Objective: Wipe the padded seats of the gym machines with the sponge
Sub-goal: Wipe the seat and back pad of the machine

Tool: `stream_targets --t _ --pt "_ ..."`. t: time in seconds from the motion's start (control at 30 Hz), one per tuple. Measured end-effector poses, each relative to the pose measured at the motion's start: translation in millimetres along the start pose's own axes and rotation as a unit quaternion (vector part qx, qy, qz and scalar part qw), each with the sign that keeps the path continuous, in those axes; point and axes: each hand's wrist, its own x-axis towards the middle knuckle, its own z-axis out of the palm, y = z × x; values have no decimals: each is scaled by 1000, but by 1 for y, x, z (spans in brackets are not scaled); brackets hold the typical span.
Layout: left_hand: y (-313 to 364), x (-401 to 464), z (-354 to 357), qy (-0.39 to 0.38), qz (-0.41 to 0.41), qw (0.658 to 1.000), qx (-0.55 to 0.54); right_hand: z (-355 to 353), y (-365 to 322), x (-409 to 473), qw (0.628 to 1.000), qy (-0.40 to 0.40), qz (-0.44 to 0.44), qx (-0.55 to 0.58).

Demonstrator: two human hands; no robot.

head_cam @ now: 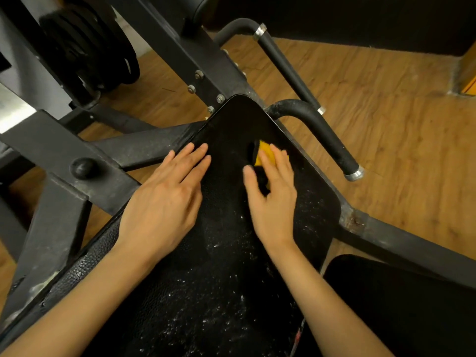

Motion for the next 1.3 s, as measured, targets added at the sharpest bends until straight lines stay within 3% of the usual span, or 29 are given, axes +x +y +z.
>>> stream_targets --t 0.1,0.27,0.43,0.6,0.67,0.83,0.97,1.07,1.2,1.3 --pt "1 0 0 -1 0 1000 0 5 13 25 999 30 -16 -11" --pt "0 0 1 -1 0 1000 0 25 4 58 990 125 53 41" --pt "-1 -1 3 3 0 1000 -1 27 -16 -22 996 41 -41 68" --pt "0 0 3 5 3 1000 5 30 -9 78 994 89 34 57" --pt "0 1 3 5 3 1000 4 35 -22 64 991 108 51 66" --pt "0 0 2 8 5 1000 4 28 -27 -15 997 7 -51 56" --pt "1 -1 3 4 13 1000 19 19 7 69 997 67 28 32" --pt "-1 -1 4 0 22 999 29 19 1 51 990 100 82 57" --pt "-1 -1 4 -3 27 999 38 13 -8 -18 998 55 11 39" --pt "-1 -1 4 0 34 999 42 4 15 36 996 66 45 45"
